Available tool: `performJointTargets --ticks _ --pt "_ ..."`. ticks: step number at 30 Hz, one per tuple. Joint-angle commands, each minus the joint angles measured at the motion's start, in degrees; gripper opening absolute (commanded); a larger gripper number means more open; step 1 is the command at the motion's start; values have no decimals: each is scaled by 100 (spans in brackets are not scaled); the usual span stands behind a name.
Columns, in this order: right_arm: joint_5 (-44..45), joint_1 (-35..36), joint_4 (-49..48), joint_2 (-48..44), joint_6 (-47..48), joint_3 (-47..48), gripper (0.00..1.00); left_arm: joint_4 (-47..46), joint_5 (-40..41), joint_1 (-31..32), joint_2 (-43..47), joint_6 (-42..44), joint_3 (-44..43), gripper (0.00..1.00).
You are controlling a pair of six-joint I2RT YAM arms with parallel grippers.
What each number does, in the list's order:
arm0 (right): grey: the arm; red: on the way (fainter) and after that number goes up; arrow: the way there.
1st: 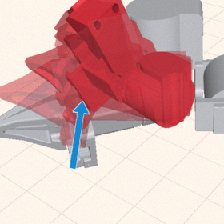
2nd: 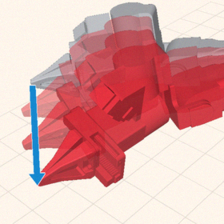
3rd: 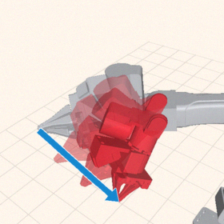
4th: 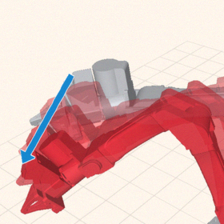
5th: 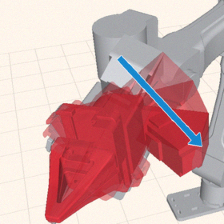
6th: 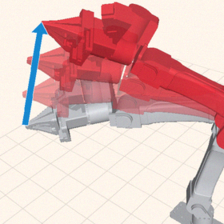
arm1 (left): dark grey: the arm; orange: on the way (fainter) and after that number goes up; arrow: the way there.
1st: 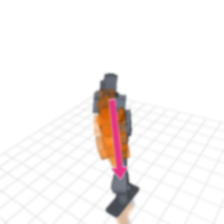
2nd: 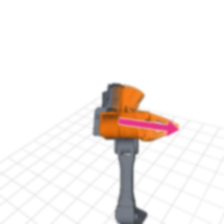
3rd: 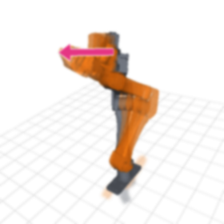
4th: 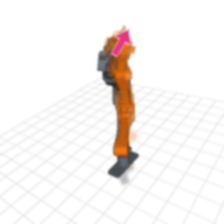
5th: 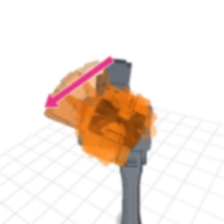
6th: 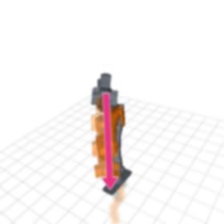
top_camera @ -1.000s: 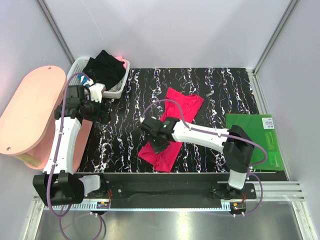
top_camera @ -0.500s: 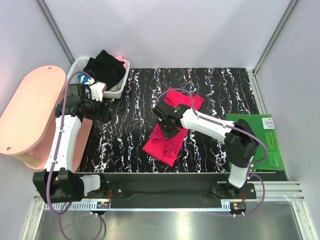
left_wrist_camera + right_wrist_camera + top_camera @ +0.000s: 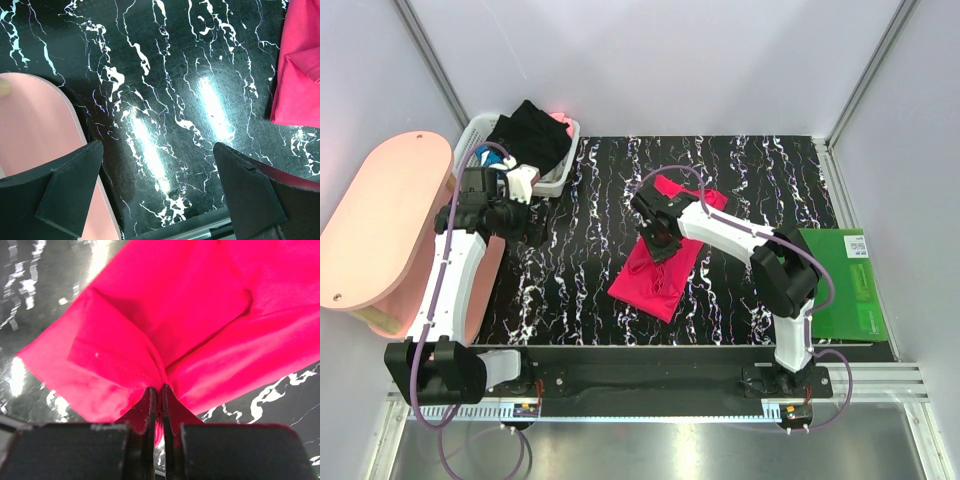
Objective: Fold and stack the t-shirts
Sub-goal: Fold the folded rectangular tshirt in 1/3 of the way
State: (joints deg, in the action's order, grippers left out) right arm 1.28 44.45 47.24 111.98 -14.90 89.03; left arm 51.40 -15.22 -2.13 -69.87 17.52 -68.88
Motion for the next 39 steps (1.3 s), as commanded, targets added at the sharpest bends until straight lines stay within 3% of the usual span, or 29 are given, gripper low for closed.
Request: performJointTargets --ticks 1,8,9,14,17,22,24,31,34,39 --pt "-14 -252 -119 156 171 395 0 -60 -16 20 -18 15 -152 99" --pt "4 -551 -145 499 259 659 0 -51 -95 55 -18 15 -90 99" --pt "-5 -595 -145 561 294 703 4 -51 -95 81 -10 6 -90 99" --pt "327 -683 -49 728 303 984 62 -33 -95 134 43 24 -46 99" --pt "967 -771 109 711 242 1221 80 -25 -112 160 87 41 6 99" --pt "2628 -1060 600 579 22 1845 84 2 -147 187 131 24 103 99" --pt "2807 -1105 759 518 -74 1985 84 19 -156 187 175 -3 103 99" --pt "649 -1008 533 -413 -461 1030 76 46 -165 371 228 -47 50 99" --pt "636 -684 164 -958 -550 204 75 72 -183 433 237 -73 15 99" --pt "1592 826 -49 -1434 -155 -808 80 81 -60 442 149 -126 -46 99"
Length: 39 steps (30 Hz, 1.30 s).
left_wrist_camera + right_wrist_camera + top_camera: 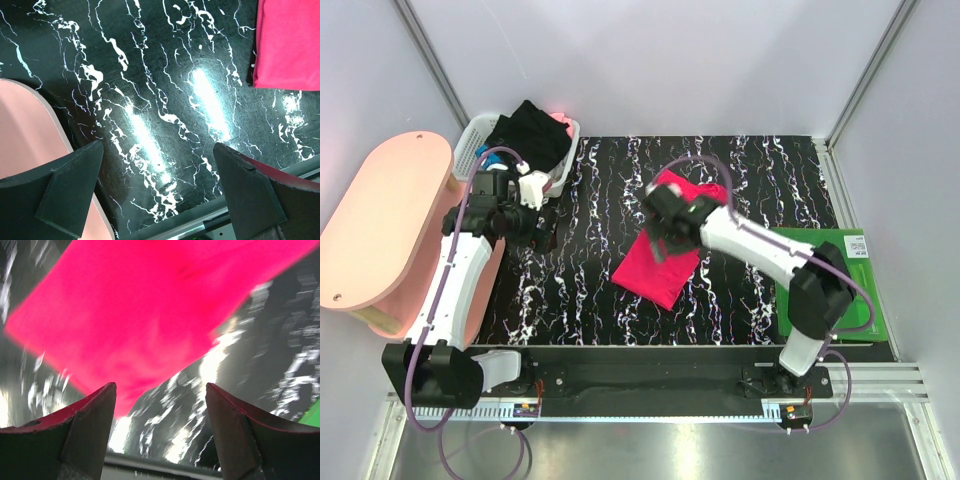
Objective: Fold and stack the t-shirts
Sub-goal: Fold the folded rectangular tshirt in 1/3 of the way, then grab one side of the 2/3 rectangular tshirt with right arm
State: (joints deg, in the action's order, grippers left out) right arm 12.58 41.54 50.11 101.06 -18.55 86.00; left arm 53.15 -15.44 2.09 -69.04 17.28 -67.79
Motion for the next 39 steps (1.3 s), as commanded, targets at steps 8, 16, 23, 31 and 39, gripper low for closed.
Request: performJointTargets --ticks 8,16,23,31,39 --pt "2845 3069 -309 281 466 -786 87 -103 -29 11 -198 -286 -305 99" --pt "3611 3721 -273 1538 220 -470 87 -59 41 11 -172 -278 -445 99" --pt "3761 3756 -475 2207 237 -163 86 -24 24 11 -180 -278 -542 99" --pt "3664 3572 -906 2436 325 -293 82 -23 24 11 -189 -278 -604 99" --pt "3497 3361 -1161 2498 273 -628 57 -15 50 11 -163 -278 -648 99"
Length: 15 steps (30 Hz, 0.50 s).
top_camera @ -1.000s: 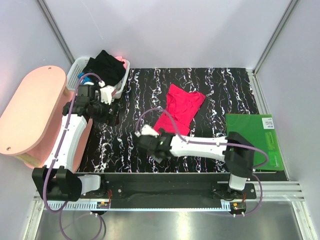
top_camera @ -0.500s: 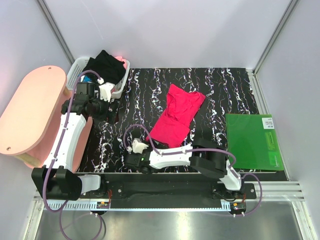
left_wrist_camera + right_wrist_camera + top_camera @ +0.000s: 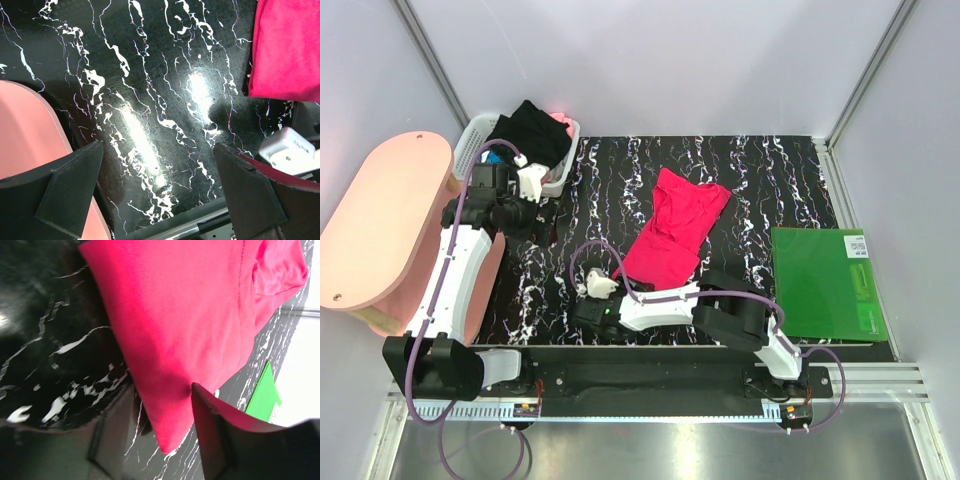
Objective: Fold and stack the t-shirts
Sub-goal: Grab one side of the 2/3 rectangular tshirt with right arm
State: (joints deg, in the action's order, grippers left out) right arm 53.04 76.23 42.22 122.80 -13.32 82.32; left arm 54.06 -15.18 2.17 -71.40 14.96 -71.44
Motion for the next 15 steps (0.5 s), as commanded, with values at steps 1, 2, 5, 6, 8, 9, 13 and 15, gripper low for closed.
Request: performJointTargets --ticks 1,2,5,6,8,9,13,15 --pt "-584 -125 -381 314 -259 -287 56 -107 24 2 73 -55 -292 99" --pt "-619 -117 -398 314 -267 -296 54 -107 15 2 73 -55 -292 99" --pt "-663 -143 -398 279 -294 -322 41 -115 -11 2 82 -55 -292 99" --pt "-672 -143 -398 262 -285 -322 34 -115 -20 2 82 -55 -292 99" --pt "-733 -152 -398 218 -276 -322 27 -107 -29 2 82 -63 -300 99" --pt "-768 -152 -398 174 -268 -305 22 -107 -29 2 82 -72 -300 99" --pt "-909 -161 -153 95 -346 -50 9 -107 -64 2 99 -72 -309 99" --pt "-1067 -143 75 16 -399 160 7 -98 -46 2 108 -72 -292 99"
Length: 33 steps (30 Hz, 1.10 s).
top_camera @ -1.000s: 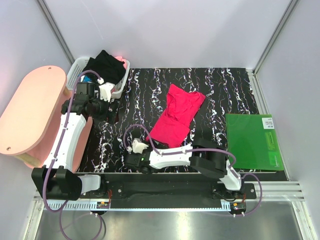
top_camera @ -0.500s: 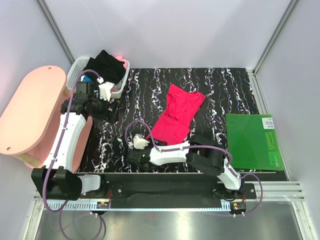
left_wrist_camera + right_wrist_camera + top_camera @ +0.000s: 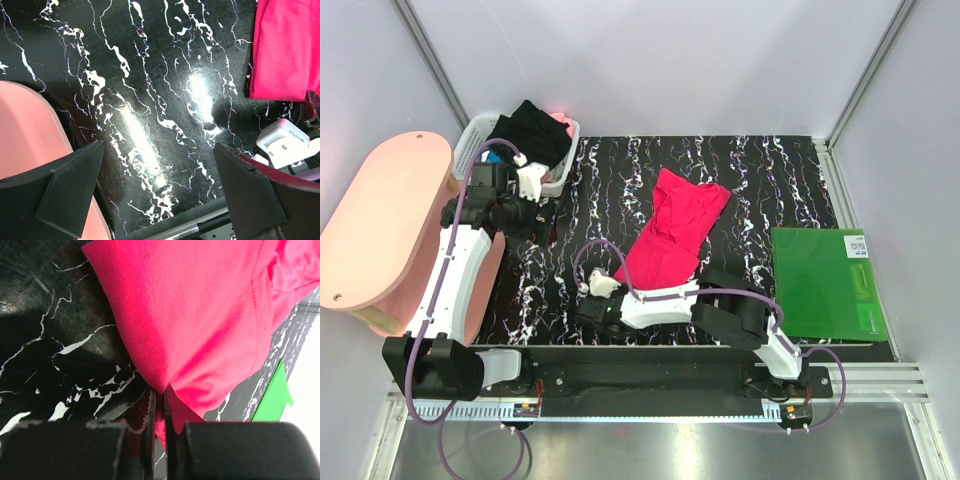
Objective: Fold and stack the t-shirts
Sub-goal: Grab one side of the 2/3 rectangular tshirt with right arm, then fold the long partially folded tshirt into a neat square
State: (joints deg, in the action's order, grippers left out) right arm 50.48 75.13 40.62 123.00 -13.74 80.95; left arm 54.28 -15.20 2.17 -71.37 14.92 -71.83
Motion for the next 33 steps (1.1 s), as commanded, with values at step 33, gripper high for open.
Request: performJointTargets --ticks 33 --pt "-2051 -235 1836 -1744 -868 2101 2 109 17 11 370 73 -402 99"
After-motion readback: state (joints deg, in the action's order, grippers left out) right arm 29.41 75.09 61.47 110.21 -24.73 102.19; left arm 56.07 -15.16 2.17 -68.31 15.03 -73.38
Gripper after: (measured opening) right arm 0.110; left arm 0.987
